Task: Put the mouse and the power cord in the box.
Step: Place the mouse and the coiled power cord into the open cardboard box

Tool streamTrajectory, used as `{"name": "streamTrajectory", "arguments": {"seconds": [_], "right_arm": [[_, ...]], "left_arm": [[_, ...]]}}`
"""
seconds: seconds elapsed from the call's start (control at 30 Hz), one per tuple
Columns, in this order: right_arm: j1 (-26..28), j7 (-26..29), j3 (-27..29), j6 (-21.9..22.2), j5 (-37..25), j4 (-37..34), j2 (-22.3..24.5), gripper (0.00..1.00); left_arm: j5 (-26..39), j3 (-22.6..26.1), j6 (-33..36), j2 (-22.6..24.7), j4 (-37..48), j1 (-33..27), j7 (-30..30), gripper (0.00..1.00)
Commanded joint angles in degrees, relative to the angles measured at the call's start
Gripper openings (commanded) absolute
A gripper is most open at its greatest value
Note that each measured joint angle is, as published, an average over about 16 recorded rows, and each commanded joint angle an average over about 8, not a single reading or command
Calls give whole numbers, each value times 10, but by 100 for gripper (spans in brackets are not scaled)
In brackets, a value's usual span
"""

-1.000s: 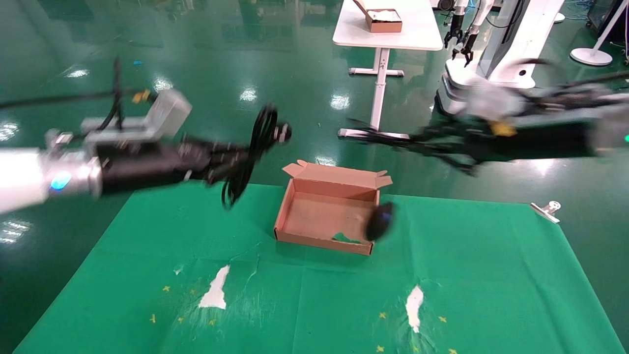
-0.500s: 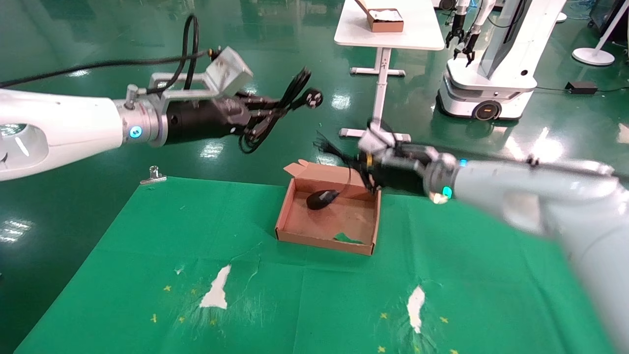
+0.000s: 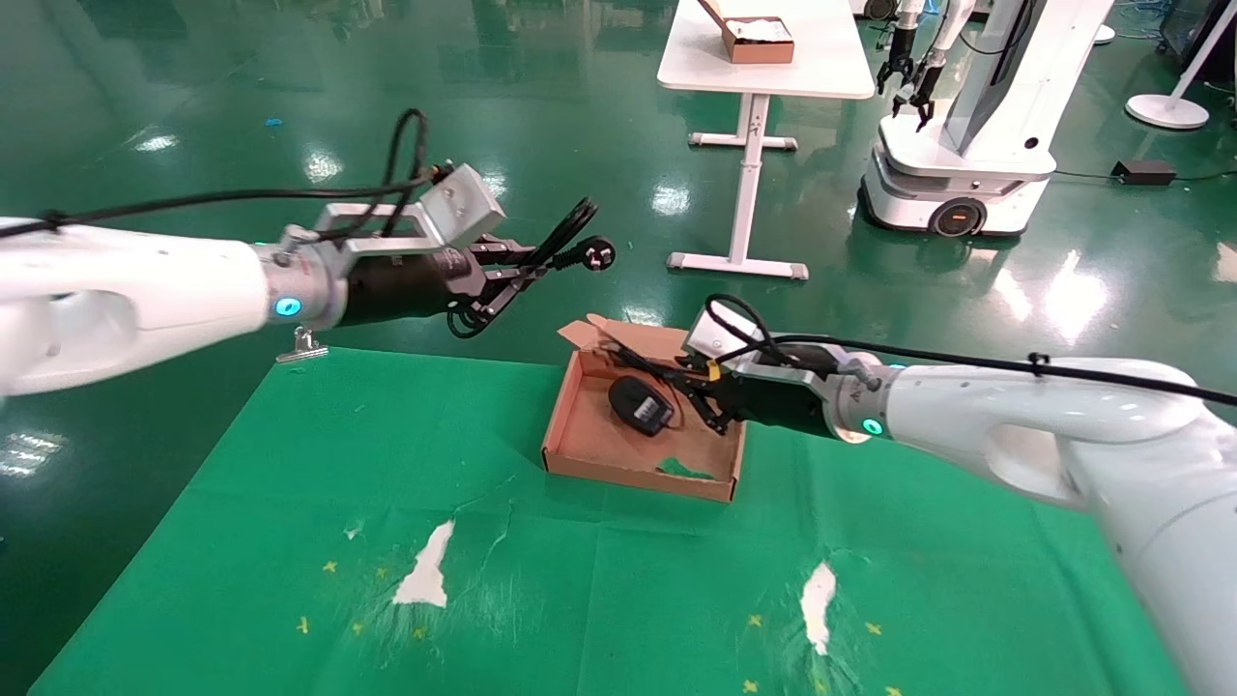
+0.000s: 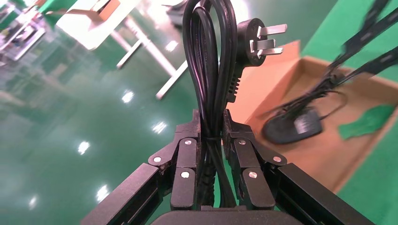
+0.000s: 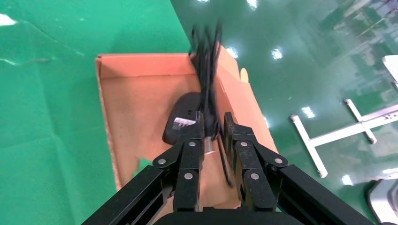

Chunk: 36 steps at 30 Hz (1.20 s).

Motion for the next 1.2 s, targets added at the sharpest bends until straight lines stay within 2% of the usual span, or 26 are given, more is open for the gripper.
{"name": "streamTrajectory", "arguments": {"seconds": [0.03, 0.17, 0.3, 0.4, 0.5, 0.53, 0.63, 0.77, 0.8, 1.2], "right_arm": [[-1, -3, 0, 3, 3, -1, 1, 100], [19, -19, 7, 19, 12, -9, 18, 100], [60, -38, 14, 30, 20, -11, 52, 100], [97, -54, 18, 14, 23, -7, 88, 100], [129, -68, 18, -23, 23, -2, 122, 100], [136, -71, 17, -34, 22, -1, 130, 100], [154, -77, 16, -70, 21, 0, 154, 100], [163, -79, 15, -89, 21, -2, 166, 100], [164, -80, 15, -92, 21, -3, 168, 100], [146, -70, 17, -85, 27, 11, 160, 100]], "left_arm": [[5, 3, -27, 10, 2, 3, 3, 0], [8, 9, -53, 24, -30, 29, 7, 0], [7, 24, -45, 28, -81, 63, 4, 0], [4, 42, -29, 28, -118, 84, -3, 0], [-3, 59, -18, 28, -147, 98, -15, 1], [-6, 64, -17, 28, -153, 100, -19, 10], [-14, 78, -18, 30, -172, 109, -31, 48], [-17, 88, -20, 31, -185, 114, -36, 97], [-18, 90, -21, 32, -188, 115, -37, 100], [-25, 76, -12, 20, -189, 118, -41, 100]]}}
